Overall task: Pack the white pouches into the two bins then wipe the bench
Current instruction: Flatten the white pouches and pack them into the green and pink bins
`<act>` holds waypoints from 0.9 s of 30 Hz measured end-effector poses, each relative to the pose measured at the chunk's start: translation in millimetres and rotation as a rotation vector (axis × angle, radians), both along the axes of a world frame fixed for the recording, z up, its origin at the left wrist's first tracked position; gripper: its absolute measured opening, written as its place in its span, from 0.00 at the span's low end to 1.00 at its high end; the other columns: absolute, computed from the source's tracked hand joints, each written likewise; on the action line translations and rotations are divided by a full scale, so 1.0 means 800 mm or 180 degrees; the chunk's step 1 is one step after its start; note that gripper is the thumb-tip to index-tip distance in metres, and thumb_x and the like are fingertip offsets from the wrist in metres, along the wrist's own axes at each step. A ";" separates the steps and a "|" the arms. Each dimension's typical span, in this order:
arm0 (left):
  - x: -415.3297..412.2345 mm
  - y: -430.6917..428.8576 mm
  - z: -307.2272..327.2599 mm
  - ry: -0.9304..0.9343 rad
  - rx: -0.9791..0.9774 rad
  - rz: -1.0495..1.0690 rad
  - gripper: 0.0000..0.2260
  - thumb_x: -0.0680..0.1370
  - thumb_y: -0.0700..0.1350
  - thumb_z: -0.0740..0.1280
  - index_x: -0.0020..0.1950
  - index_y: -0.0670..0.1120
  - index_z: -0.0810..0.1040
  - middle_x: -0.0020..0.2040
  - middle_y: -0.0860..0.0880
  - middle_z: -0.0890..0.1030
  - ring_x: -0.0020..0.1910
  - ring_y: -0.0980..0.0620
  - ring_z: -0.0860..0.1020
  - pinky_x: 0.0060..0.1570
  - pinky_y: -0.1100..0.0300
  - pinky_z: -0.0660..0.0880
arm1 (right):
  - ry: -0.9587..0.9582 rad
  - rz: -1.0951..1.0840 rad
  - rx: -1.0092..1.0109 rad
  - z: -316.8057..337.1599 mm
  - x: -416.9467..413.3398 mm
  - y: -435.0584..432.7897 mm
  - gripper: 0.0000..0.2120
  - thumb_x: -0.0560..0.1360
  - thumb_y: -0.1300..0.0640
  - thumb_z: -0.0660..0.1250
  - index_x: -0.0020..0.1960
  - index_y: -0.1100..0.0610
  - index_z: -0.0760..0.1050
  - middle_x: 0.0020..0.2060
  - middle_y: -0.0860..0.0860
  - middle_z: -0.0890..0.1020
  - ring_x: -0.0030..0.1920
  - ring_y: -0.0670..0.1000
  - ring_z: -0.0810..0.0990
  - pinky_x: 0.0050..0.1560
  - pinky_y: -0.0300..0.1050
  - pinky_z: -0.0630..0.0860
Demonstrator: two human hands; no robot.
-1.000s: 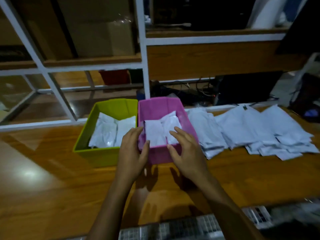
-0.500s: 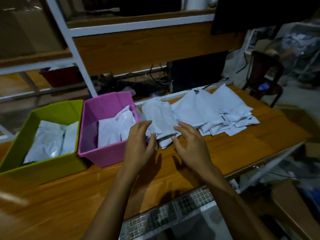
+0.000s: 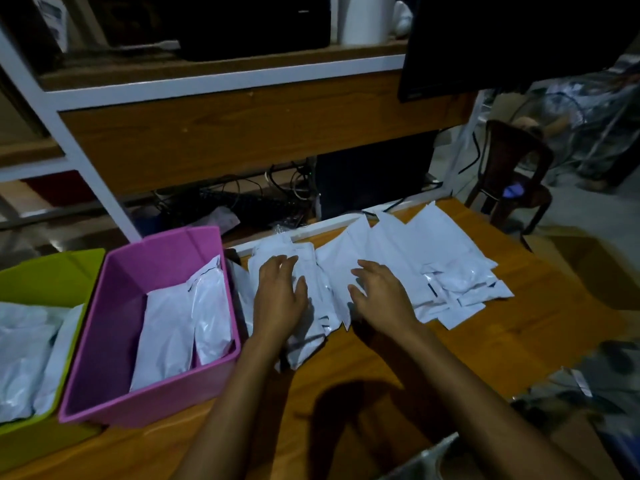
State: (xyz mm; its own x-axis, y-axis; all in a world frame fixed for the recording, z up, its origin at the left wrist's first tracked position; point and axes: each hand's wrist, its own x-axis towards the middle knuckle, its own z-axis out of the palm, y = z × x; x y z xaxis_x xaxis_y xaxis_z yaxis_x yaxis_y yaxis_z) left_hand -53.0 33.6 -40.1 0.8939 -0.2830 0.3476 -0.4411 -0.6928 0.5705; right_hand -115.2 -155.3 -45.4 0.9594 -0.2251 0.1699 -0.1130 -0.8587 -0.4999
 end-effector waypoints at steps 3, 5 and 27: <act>0.026 -0.017 -0.019 0.0044 0.0277 0.0501 0.20 0.77 0.39 0.64 0.69 0.41 0.71 0.67 0.36 0.72 0.70 0.38 0.66 0.70 0.45 0.65 | 0.0164 0.0119 -0.0038 -0.015 0.048 -0.018 0.20 0.80 0.53 0.61 0.69 0.60 0.72 0.73 0.54 0.68 0.71 0.54 0.65 0.71 0.48 0.64; 0.039 -0.025 -0.036 0.0389 0.0830 0.0788 0.25 0.74 0.38 0.66 0.71 0.41 0.68 0.67 0.34 0.70 0.70 0.34 0.64 0.69 0.40 0.63 | 0.0231 0.0258 -0.0030 -0.029 0.076 -0.025 0.21 0.80 0.53 0.61 0.70 0.61 0.70 0.73 0.56 0.67 0.73 0.55 0.64 0.72 0.48 0.63; 0.071 -0.052 -0.088 0.0686 0.0589 0.0765 0.20 0.83 0.44 0.57 0.75 0.42 0.65 0.77 0.40 0.60 0.76 0.37 0.56 0.74 0.54 0.50 | 0.1222 0.0782 -0.0829 -0.110 0.158 -0.030 0.27 0.82 0.50 0.53 0.77 0.60 0.55 0.76 0.65 0.52 0.77 0.62 0.51 0.75 0.54 0.52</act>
State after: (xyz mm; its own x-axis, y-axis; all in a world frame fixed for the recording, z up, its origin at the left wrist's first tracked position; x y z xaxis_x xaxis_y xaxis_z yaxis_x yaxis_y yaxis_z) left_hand 3.9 -7.6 -110.3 0.9896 -0.0967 0.1068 -0.1369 -0.8620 0.4880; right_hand 11.3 -179.2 -133.5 0.9827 0.0173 -0.1841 -0.0256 -0.9732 -0.2283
